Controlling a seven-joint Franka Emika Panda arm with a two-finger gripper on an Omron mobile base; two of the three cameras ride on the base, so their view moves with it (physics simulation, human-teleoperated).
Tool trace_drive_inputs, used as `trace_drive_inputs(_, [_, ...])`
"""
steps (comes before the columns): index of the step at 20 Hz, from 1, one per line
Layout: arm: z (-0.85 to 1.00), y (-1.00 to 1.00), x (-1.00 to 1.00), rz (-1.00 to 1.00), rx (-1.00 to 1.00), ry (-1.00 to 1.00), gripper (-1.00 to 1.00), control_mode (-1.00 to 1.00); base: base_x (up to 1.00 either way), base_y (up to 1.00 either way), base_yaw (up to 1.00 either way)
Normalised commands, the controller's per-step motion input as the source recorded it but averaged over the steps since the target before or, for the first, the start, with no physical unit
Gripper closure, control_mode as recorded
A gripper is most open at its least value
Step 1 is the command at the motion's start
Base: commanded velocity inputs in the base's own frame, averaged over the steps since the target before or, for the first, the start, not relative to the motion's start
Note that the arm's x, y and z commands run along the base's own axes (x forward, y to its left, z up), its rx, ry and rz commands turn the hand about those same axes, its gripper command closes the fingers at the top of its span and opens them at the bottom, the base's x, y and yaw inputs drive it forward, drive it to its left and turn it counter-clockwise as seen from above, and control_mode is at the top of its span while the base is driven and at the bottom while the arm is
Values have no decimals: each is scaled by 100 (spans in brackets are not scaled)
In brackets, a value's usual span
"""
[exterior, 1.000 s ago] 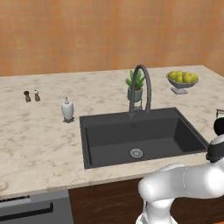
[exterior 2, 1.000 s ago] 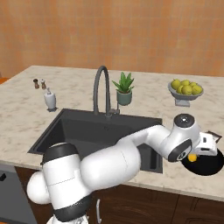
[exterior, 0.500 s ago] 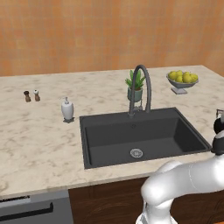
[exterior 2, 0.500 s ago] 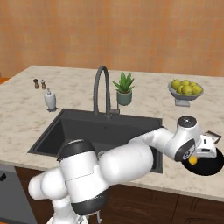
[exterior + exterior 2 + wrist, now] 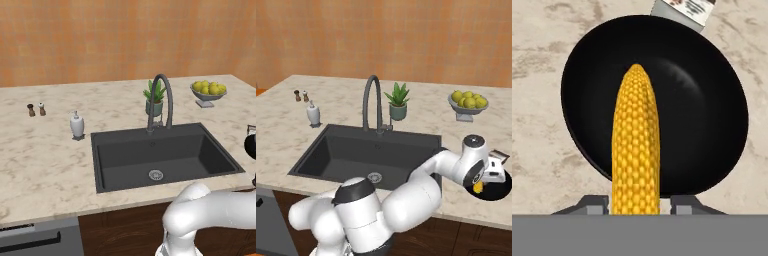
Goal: Pick the corn from the sink and place it in the bowl. Then pick the bowl and place it in the microwave. Then close the microwave door and press the start button.
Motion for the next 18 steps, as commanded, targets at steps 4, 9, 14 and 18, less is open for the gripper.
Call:
trace_drive_inputs(4, [5,0,-3,0,1,2,-100,-100,0,0,0])
trace_drive_inputs(9, [24,67,-46,2,-2,1,-100,-100,0,0,0])
trace_drive_inputs(14, [-10,87,4,9,-7,24,-100,-100,0,0,0])
trace_drive_inputs(18, [-22,4,37,11,-9,14,-100,-100,0,0,0])
